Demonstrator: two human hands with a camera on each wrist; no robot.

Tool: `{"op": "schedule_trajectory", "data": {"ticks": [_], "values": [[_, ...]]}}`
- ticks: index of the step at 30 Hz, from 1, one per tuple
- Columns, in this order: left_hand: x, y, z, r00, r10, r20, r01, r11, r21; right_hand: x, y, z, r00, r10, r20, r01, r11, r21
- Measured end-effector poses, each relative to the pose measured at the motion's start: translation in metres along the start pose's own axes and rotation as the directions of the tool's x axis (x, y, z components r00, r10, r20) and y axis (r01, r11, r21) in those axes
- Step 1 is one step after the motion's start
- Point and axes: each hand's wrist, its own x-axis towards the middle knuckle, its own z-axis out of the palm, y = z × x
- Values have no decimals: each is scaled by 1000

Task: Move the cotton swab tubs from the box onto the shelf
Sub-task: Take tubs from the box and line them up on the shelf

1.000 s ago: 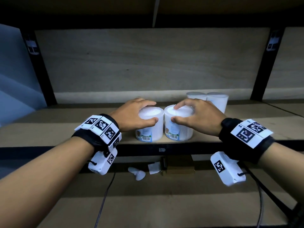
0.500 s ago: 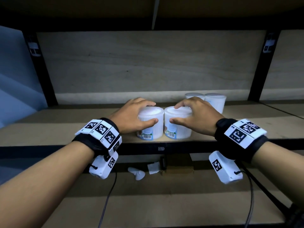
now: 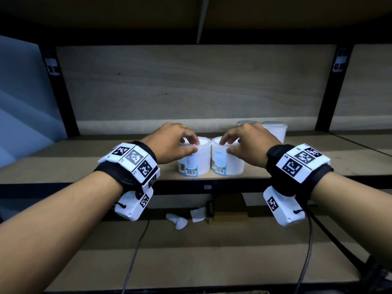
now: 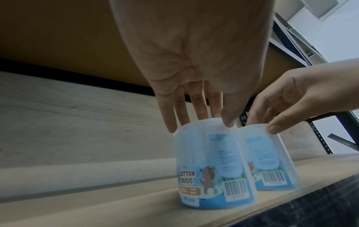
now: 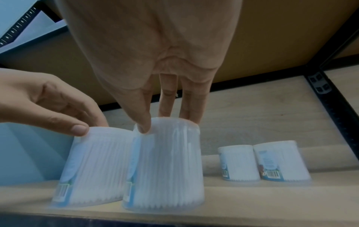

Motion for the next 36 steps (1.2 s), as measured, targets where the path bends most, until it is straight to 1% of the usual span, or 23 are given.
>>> {"op": "schedule_trajectory", "data": {"ticks": [10,15,19,25,28,33,36], "values": [[21,-10,2,998,-37,49,37,999,2,21,4,-4,999,1,50,0,1000,-17],[39,-14,0,996,-51,70,47,997,59,41,9,-4,997,-1,76,5,999,-53],[57,-20,2,993,-72,97,62,993,97,62,17,-2,993,12,122,-6,999,-50],[78,-33,8,989,-100,112,92,993,80,90,30,3,986,19,166,-16,1000,-19],[88,-43,13,990,-87,111,80,994,69,102,34,5,983,11,184,-9,1000,-13],[104,-56,22,992,-68,108,60,996,71,123,40,10,977,9,212,4,998,-60],[115,-63,27,991,-97,96,90,993,76,135,44,13,972,38,231,-21,997,-78]]}}
